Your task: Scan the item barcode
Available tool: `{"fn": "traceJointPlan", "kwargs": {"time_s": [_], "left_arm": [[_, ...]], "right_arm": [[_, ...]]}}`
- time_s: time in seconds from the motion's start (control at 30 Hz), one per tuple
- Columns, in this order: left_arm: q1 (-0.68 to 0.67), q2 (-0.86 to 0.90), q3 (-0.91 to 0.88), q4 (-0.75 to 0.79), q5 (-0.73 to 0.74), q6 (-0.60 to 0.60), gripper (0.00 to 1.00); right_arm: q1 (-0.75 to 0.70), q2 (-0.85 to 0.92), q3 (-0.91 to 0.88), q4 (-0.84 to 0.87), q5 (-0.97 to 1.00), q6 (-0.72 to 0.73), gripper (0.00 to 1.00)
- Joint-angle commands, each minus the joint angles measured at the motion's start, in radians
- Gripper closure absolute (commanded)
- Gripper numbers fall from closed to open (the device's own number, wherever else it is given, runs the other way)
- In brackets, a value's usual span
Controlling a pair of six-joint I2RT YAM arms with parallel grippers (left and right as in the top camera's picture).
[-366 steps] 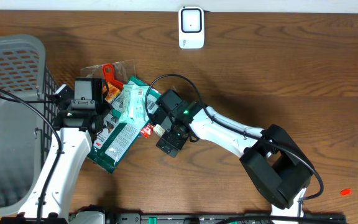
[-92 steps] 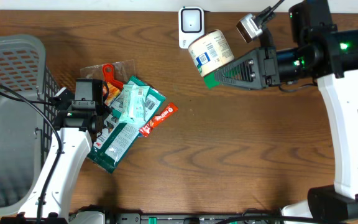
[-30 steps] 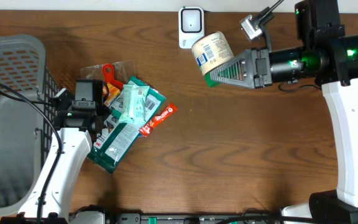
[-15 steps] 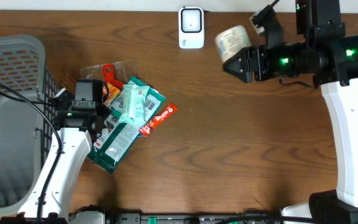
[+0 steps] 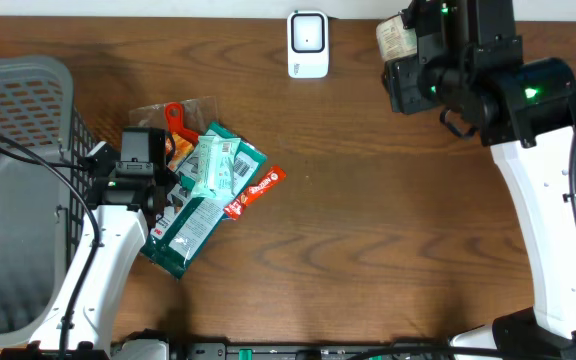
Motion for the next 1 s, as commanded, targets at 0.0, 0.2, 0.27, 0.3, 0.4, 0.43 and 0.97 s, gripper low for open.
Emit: {"fn": "traceJointPlan", "kwargs": {"time_s": [0.0, 0.2, 0.27, 0.3, 0.4, 0.43, 0.97], "left_arm": [[0.006, 0.008, -0.007, -0.003, -0.037, -0.02, 0.11], [0.006, 0.008, -0.007, 0.001, -0.037, -0.02, 0.11], [0.006, 0.008, -0.007, 0.001, -0.037, -0.02, 0.11], [0.006, 0.008, -0.007, 0.001, -0.037, -0.02, 0.11], [0.006, 0.008, -0.007, 0.001, -0.037, -0.02, 0.11], [0.006, 0.008, -0.007, 0.001, -0.04, -0.02, 0.11], [0.006, 0.008, -0.007, 0.0, -0.044, -0.02, 0.11]], "right_arm": [[0.027, 0.0, 0.022, 0.023, 0.156, -0.031, 0.4], [0.034, 0.069, 0.022, 0.076, 0.272, -0.05, 0.41], [0.034, 0.106, 0.022, 0.098, 0.318, -0.057, 0.42], [0.034, 0.124, 0.022, 0.11, 0.341, -0.061, 0.43], [0.035, 0.176, 0.022, 0.144, 0.383, -0.083, 0.43], [0.035, 0.19, 0.022, 0.158, 0.401, -0.086, 0.43], [0.088, 0.419, 0.022, 0.423, 0.686, -0.306, 0.38]]}}
